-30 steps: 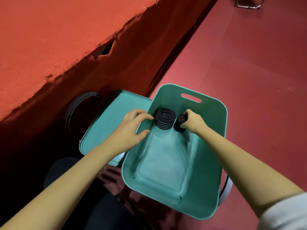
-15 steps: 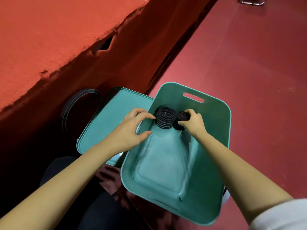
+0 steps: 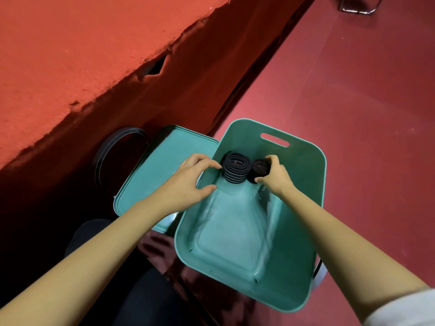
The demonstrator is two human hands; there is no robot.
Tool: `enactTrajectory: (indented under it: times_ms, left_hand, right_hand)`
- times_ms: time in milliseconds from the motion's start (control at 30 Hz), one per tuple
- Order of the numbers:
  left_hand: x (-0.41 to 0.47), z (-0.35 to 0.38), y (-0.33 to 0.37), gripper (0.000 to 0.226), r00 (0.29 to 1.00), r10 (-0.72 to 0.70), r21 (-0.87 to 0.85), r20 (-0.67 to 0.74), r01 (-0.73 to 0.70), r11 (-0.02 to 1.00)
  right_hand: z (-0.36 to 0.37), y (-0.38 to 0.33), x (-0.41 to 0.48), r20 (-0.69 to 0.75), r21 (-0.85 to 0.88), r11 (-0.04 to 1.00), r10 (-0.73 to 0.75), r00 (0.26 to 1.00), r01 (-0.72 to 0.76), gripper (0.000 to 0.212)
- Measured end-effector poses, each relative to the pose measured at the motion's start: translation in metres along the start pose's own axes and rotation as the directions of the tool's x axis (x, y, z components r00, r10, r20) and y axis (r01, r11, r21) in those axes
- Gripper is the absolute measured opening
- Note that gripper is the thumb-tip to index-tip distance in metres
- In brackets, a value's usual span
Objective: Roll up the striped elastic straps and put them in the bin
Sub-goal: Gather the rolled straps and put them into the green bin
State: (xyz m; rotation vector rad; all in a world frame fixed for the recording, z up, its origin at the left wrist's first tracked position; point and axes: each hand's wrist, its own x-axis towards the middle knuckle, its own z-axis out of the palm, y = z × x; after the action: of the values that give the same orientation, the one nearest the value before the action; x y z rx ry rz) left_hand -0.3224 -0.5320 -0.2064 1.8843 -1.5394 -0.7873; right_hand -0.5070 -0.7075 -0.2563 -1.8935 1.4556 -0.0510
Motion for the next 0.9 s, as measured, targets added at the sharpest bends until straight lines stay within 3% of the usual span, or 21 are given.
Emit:
enactTrajectory:
  times_ms: [167,333,567,900]
  left_hand:
    - [-0.001,-0.002,0.005,0.043,1.000,0.016,0.146,0.009,-0.017,0.989]
    - [-0.005,-0.018,0.017,0.038,0.998,0.068,0.321,-0.017,-0.059,0.945]
    - [-0.029,-0.087,0.034,0.034,0.982,0.132,0.602,-0.133,-0.026,0.798]
    - [-0.159,-0.213,0.016,0.037,0.920,-0.068,0.691,-0.387,0.338,0.639]
  right_hand:
    - [-0.011,-0.012,-0.018,0.033,-0.321,0.943,-0.081,0.996,0.088,0.058]
    - [-0.035,-0.042,-0.046,0.103,-0.521,0.828,-0.181,0.978,0.208,0.040]
    - [-0.059,-0.131,-0.088,0.126,-0.563,0.694,-0.465,0.876,0.449,0.035]
    - [0.009,-0.292,-0.152,0.228,-0.483,0.460,-0.755,0.615,0.745,0.036]
